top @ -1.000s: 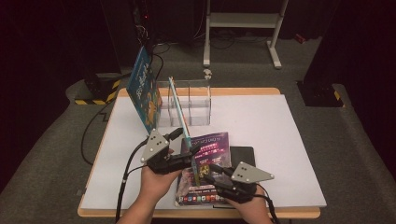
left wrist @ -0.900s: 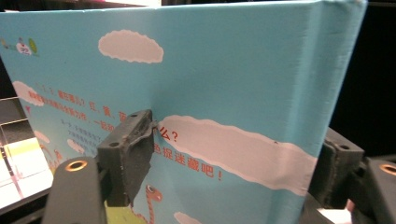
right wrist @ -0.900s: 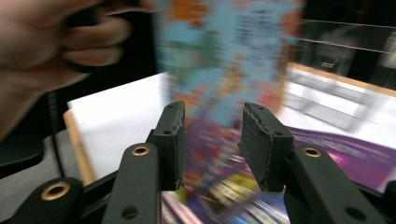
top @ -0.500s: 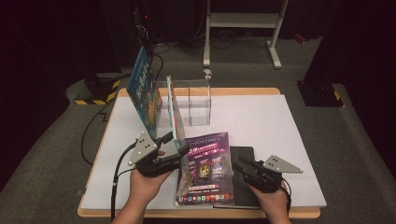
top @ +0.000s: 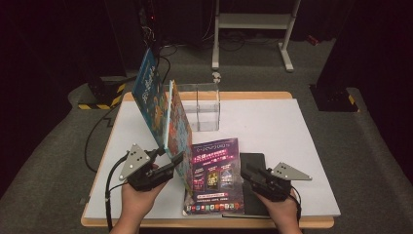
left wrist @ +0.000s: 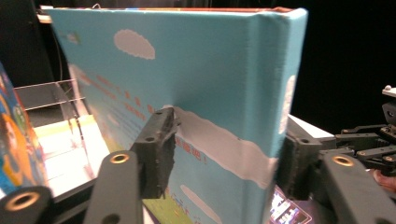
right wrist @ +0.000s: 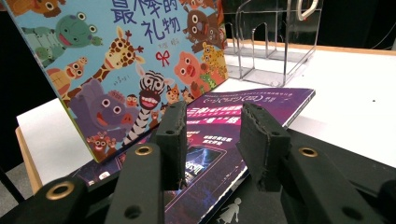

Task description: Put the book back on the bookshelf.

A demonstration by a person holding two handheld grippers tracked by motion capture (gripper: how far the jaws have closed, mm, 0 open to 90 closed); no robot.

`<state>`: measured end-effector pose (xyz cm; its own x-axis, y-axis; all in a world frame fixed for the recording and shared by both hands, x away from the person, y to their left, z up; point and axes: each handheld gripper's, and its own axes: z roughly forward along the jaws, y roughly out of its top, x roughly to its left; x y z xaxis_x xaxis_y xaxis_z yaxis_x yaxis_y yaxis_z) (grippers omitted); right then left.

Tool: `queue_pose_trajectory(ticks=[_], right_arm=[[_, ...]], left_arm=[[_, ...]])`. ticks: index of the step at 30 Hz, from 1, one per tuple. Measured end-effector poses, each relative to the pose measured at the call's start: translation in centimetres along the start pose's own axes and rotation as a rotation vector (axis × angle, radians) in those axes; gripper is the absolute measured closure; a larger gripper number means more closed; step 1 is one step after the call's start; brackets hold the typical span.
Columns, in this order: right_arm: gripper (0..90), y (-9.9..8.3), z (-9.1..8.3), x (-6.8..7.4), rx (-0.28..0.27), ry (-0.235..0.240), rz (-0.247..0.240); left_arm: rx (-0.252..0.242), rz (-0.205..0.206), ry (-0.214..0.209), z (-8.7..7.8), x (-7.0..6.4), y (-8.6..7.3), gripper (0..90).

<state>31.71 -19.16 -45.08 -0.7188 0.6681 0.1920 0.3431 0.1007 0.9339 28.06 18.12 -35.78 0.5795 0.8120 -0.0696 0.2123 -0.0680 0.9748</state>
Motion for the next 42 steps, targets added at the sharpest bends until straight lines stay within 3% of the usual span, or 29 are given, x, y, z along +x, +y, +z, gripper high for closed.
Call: queue_pose_trajectory(ticks=[5, 12, 16, 18, 20, 27, 30, 31, 36, 40, 42], right_arm=[[61.3, 0.0, 0.1, 0.1, 0.003, 0.003, 0.003], [61.3, -0.1, 0.1, 0.1, 0.002, 0.005, 0.005], [61.3, -0.1, 0.2, 0.1, 0.003, 0.006, 0.009], [61.3, -0.1, 0.2, 0.1, 0.003, 0.007, 0.009], [61.3, -0.1, 0.2, 0.1, 0.003, 0.006, 0.01], [61.3, -0.3, 0.3, -0.2, 0.013, -0.01, 0.008], [61.4, -0.6, 0.4, -0.6, 0.022, -0.026, 0.01], [61.5, -0.6, 0.4, -0.7, 0.025, -0.032, 0.014], [61.4, -0.7, 0.5, -0.9, 0.03, -0.053, 0.005], [58.8, -0.6, 0.4, -1.3, 0.038, -0.097, -0.025], [56.9, -0.4, 0.3, -1.7, 0.05, -0.142, -0.061]], left_arm=[[0.0, 0.027, 0.05, -0.7, -0.3, -0.1, 57.5], [-0.012, 0.016, 0.098, -1.8, 0.5, -0.3, 66.6], [-0.032, 0.03, 0.192, -2.9, 1.4, -0.8, 80.3], [-0.035, 0.03, 0.16, -3.3, 2.2, -1.1, 79.9], [-0.034, 0.053, 0.177, -3.4, 2.2, -1.3, 80.3], [-0.047, -0.005, 0.186, -4.5, 4.1, -2.0, 80.7], [-0.045, 0.004, 0.213, -5.0, 4.6, -2.2, 80.8], [-0.05, -0.015, 0.199, -5.3, 5.0, -2.5, 80.8], [-0.054, -0.031, 0.195, -5.6, 5.4, -3.1, 80.7], [-0.046, -0.005, 0.186, -5.6, 5.3, -3.0, 80.2], [-0.045, 0.016, 0.178, -5.5, 5.2, -3.0, 79.7]])
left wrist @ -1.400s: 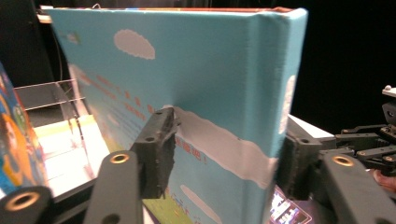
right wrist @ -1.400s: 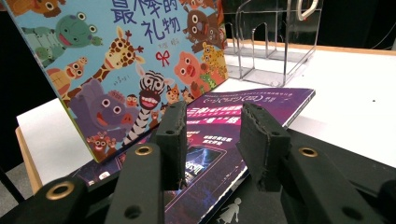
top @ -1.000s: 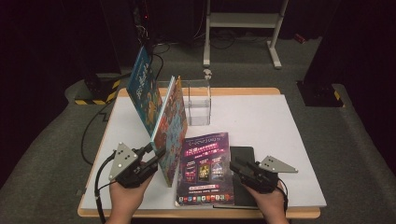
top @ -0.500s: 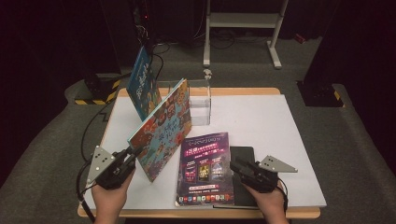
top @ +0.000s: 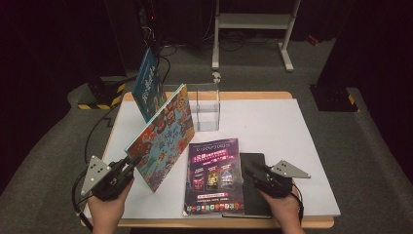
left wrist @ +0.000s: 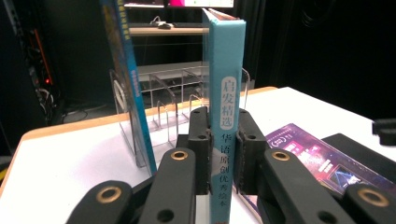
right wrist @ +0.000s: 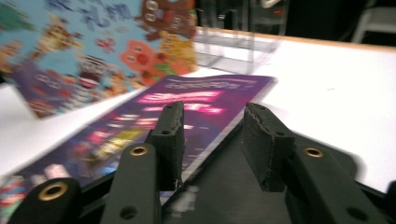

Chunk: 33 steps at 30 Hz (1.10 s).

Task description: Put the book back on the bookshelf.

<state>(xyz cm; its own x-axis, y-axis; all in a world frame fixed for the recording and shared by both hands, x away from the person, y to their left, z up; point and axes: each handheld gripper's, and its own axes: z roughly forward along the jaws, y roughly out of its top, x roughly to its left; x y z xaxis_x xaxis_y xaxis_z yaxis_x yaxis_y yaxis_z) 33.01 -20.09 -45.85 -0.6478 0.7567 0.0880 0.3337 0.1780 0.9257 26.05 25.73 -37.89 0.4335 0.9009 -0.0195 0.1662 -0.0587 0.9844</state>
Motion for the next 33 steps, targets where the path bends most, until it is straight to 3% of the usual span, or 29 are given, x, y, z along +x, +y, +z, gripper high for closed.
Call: queue_pose_trajectory(ticks=[2, 3, 4, 6, 9, 10, 16, 26, 33], right_arm=[[56.0, 0.2, 0.1, -1.0, 0.012, -0.037, -0.01], [56.1, 0.5, -0.1, -2.2, 0.033, -0.063, -0.007], [56.1, 0.5, -0.1, -2.2, 0.033, -0.063, -0.007], [56.1, 0.5, -0.6, -3.5, 0.034, -0.089, 0.01], [55.9, 0.1, -1.0, -3.9, 0.015, -0.099, 0.027], [55.8, -0.6, -1.1, -4.1, 0.002, -0.094, 0.054], [55.0, -1.3, -1.0, -4.3, 0.017, -0.064, 0.065], [54.5, -1.5, -0.9, -4.2, 0.013, -0.025, 0.058], [54.5, -1.4, -1.3, -4.1, -0.008, -0.016, 0.067]], left_arm=[[0.0, 0.014, -0.006, 0.0, -0.1, 0.0, 79.3], [-0.001, 0.02, -0.005, 0.1, -0.1, 0.0, 78.9], [-0.002, 0.024, -0.007, 0.1, -0.1, 0.0, 78.9], [-0.007, 0.023, -0.029, 0.3, 0.0, 0.1, 78.5], [0.006, 0.002, -0.037, 0.6, 0.1, 0.2, 77.8], [0.024, 0.005, -0.025, 1.0, 0.0, 0.5, 76.8], [0.024, 0.015, -0.001, 1.9, -0.2, 1.5, 76.7], [0.037, -0.038, -0.058, 3.2, 0.9, 2.9, 76.2], [0.031, -0.014, -0.042, 4.2, 0.6, 3.6, 76.3]])
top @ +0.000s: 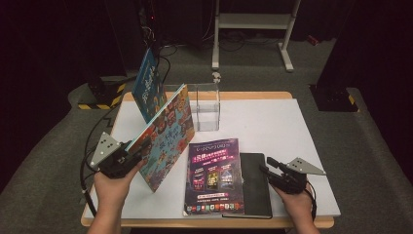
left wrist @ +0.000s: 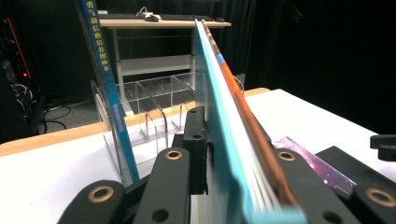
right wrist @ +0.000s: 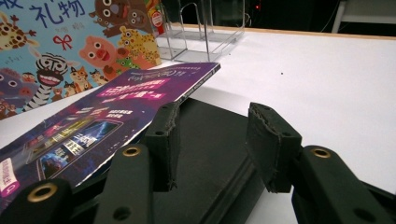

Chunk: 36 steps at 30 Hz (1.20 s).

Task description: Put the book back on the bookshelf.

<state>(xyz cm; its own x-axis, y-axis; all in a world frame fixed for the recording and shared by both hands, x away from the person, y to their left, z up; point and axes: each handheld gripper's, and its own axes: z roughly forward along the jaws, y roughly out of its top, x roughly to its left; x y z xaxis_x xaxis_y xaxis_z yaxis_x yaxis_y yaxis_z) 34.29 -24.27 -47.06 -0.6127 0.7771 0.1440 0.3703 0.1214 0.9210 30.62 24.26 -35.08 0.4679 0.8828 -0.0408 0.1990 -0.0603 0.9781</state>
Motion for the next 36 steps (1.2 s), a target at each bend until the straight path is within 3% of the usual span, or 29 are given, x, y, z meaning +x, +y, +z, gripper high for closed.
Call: queue_pose_trajectory(ticks=[8, 15, 21, 28, 36], right_arm=[[54.6, 0.1, -0.1, 0.2, -0.004, 0.009, 0.007], [54.6, 0.1, -0.3, 0.1, -0.015, 0.014, 0.021], [54.6, 0.1, -0.3, 0.0, -0.023, 0.021, 0.035], [54.8, 0.2, -0.6, -0.2, -0.03, 0.018, 0.048], [55.3, 0.1, -0.6, -0.3, -0.028, 0.023, 0.06]], left_arm=[[-0.026, 0.014, 0.006, 1.1, -0.9, 0.1, 71.8], [-0.009, 0.019, 0.048, 1.1, -1.3, 0.3, 79.7], [-0.014, 0.017, 0.054, 1.3, -1.3, 0.5, 80.4], [-0.023, 0.044, 0.058, 1.7, -2.1, 1.0, 80.7], [-0.045, 0.021, 0.068, -0.1, -1.4, 1.5, 80.9]])
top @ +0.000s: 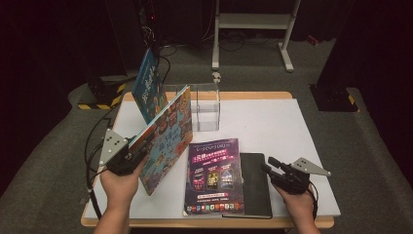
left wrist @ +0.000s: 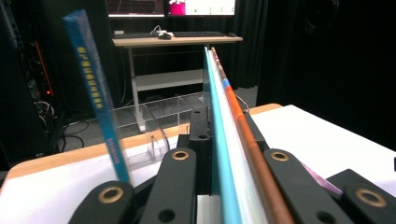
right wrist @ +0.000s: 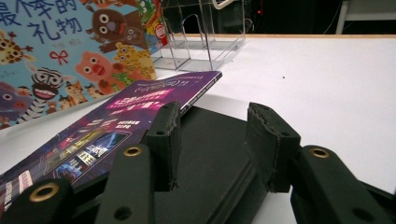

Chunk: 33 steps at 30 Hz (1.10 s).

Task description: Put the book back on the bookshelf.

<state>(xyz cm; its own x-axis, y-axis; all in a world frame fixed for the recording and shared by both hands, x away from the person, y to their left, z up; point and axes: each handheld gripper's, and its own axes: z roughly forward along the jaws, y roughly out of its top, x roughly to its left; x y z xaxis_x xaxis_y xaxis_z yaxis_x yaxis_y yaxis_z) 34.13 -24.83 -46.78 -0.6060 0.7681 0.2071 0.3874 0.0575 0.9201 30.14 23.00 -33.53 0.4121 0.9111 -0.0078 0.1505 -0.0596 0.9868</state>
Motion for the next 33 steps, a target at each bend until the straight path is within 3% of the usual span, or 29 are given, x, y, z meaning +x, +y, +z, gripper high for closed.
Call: queue_pose_trajectory(ticks=[6, 11, 19, 26, 33], right_arm=[[55.5, 0.0, 0.1, 0.1, -0.001, 0.0, 0.0], [55.7, 0.0, 0.1, 0.1, -0.001, 0.003, 0.0], [55.9, 0.1, -0.1, 0.0, -0.009, 0.004, 0.005], [56.0, 0.1, -0.2, 0.0, -0.01, 0.008, 0.007], [56.4, 0.1, -0.3, -0.1, -0.014, 0.011, 0.013]], left_arm=[[-0.024, -0.01, 0.08, -2.1, 1.3, 0.4, 80.8], [-0.029, -0.01, 0.126, -2.0, 1.7, 0.8, 80.8], [-0.044, 0.008, 0.193, 1.8, 1.5, 1.2, 80.7], [-0.075, -0.017, 0.252, 5.7, 2.1, 1.4, 80.7], [-0.07, -0.025, 0.283, 8.5, 2.5, 1.2, 80.7]])
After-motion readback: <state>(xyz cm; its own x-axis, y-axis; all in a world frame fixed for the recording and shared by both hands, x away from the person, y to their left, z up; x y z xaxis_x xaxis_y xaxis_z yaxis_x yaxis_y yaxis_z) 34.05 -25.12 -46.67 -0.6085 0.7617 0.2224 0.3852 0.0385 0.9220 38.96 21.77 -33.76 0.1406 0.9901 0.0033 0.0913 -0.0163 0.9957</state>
